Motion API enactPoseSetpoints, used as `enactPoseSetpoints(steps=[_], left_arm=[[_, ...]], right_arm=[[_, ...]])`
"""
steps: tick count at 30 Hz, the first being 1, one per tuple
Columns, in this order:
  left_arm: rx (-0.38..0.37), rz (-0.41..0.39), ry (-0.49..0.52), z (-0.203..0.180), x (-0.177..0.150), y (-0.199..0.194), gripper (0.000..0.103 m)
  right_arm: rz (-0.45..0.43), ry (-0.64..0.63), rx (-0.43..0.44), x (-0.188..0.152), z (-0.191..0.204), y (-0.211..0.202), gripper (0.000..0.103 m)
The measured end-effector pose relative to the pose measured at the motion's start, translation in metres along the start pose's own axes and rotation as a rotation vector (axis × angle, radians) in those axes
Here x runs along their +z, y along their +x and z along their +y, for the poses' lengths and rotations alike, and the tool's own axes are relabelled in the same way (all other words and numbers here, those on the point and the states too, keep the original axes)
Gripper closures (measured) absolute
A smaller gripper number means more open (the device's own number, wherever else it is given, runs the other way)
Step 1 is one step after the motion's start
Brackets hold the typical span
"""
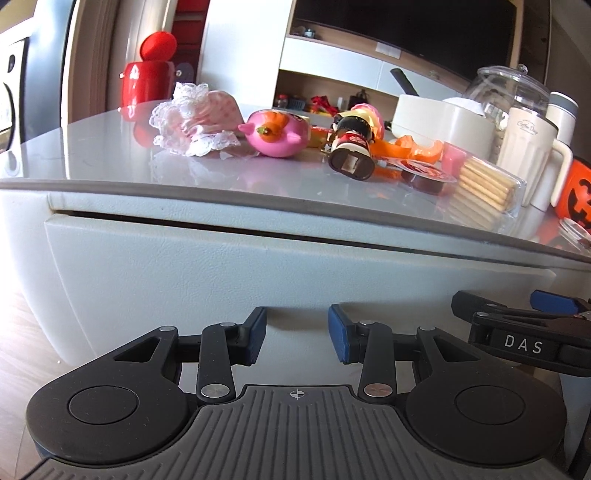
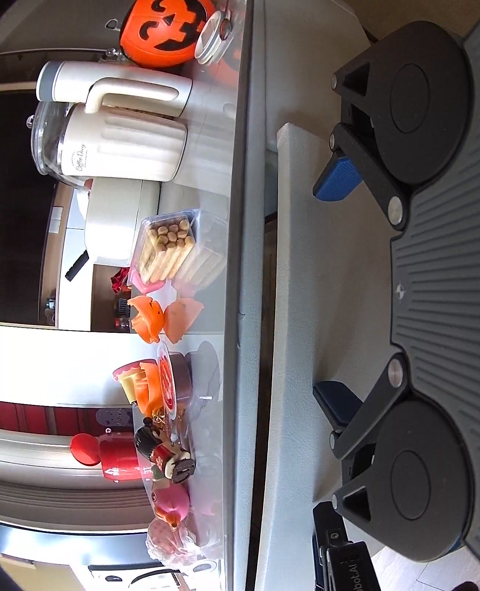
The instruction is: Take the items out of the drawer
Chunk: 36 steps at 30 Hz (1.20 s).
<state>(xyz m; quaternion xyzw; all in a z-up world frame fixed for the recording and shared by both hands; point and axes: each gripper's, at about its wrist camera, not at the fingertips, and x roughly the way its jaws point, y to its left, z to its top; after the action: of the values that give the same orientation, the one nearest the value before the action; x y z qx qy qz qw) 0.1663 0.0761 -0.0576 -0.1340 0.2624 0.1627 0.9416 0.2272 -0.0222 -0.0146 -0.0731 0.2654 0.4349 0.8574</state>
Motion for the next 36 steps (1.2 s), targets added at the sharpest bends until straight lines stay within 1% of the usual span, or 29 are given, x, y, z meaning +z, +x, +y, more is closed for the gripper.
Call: enactPoseSetpoints(steps=[3, 6, 8, 10, 11, 13, 14, 15, 16, 18, 20, 23, 24, 25, 26, 27, 28, 29, 31, 33, 36], left_arm=[[-0.005, -0.013, 0.001, 0.002, 0.001, 0.005, 0.062], [-0.006, -0.03, 0.01, 0.002, -0.002, 0.005, 0.062], [-0.001, -0.038, 0.02, 0.0, -0.004, 0.005, 0.059], [-0.003, -0.032, 0.018, -0.004, -0.003, 0.007, 0.046], [-0.01, -0.03, 0.01, -0.006, -0.002, 0.007, 0.042], [-0.037, -0.033, -0.001, -0.008, -0.002, 0.01, 0.022], [-0.055, -0.039, -0.003, -0.009, -0.003, 0.011, 0.018], [-0.068, -0.046, -0.001, -0.01, -0.004, 0.012, 0.012], [-0.079, -0.052, 0.001, -0.01, -0.005, 0.013, 0.009], [-0.084, -0.062, -0.001, -0.01, -0.007, 0.013, 0.009], [-0.081, -0.064, 0.001, -0.01, -0.008, 0.012, 0.01], [-0.051, -0.059, 0.014, -0.012, -0.008, 0.011, 0.018], [-0.03, -0.05, 0.022, -0.011, -0.007, 0.009, 0.028], [-0.014, -0.035, 0.025, -0.01, -0.006, 0.008, 0.051], [-0.013, -0.013, 0.013, -0.006, -0.003, 0.004, 0.062], [-0.014, 0.005, -0.006, -0.002, 0.001, 0.0, 0.071], [-0.01, 0.012, -0.024, 0.001, 0.005, -0.008, 0.07], [-0.004, 0.008, -0.033, 0.003, 0.009, -0.017, 0.07], [0.014, -0.002, -0.022, 0.003, 0.015, -0.042, 0.07], [0.042, -0.004, 0.027, -0.002, 0.017, -0.073, 0.069], [0.102, 0.015, 0.084, -0.009, 0.008, -0.12, 0.069]], right_arm=[[-0.008, 0.013, -0.015, 0.002, -0.002, 0.007, 0.0], [-0.01, 0.036, -0.013, 0.001, -0.005, 0.012, 0.0], [-0.021, 0.049, -0.012, -0.002, -0.006, 0.012, 0.0], [-0.034, 0.057, -0.01, -0.004, -0.006, 0.012, 0.0], [-0.038, 0.06, -0.008, -0.005, -0.007, 0.012, 0.0], [-0.043, 0.063, -0.003, -0.006, -0.009, 0.012, 0.0], [-0.043, 0.077, 0.003, -0.007, -0.01, 0.013, 0.0], [-0.041, 0.092, 0.009, -0.008, -0.012, 0.014, 0.0], [-0.036, 0.111, 0.018, -0.007, -0.014, 0.015, 0.0], [-0.027, 0.115, 0.028, -0.006, -0.016, 0.016, 0.0], [-0.032, 0.082, 0.021, -0.006, -0.013, 0.015, 0.0], [-0.036, 0.053, 0.013, -0.007, -0.009, 0.015, 0.0], [-0.022, 0.043, 0.018, -0.007, -0.008, 0.017, 0.0], [0.028, 0.01, 0.032, -0.006, -0.004, 0.021, 0.0], [0.085, -0.033, 0.052, -0.005, -0.001, 0.026, 0.0], [0.119, -0.064, 0.065, -0.005, 0.002, 0.026, 0.0], [0.129, -0.084, 0.072, -0.005, 0.004, 0.02, 0.0], [0.118, -0.089, 0.074, -0.003, 0.006, 0.011, 0.0], [0.099, -0.084, 0.094, 0.005, 0.008, -0.009, 0.0], [0.073, -0.064, 0.114, 0.015, 0.009, -0.036, 0.0], [0.047, -0.054, 0.128, 0.027, 0.007, -0.085, 0.0]])
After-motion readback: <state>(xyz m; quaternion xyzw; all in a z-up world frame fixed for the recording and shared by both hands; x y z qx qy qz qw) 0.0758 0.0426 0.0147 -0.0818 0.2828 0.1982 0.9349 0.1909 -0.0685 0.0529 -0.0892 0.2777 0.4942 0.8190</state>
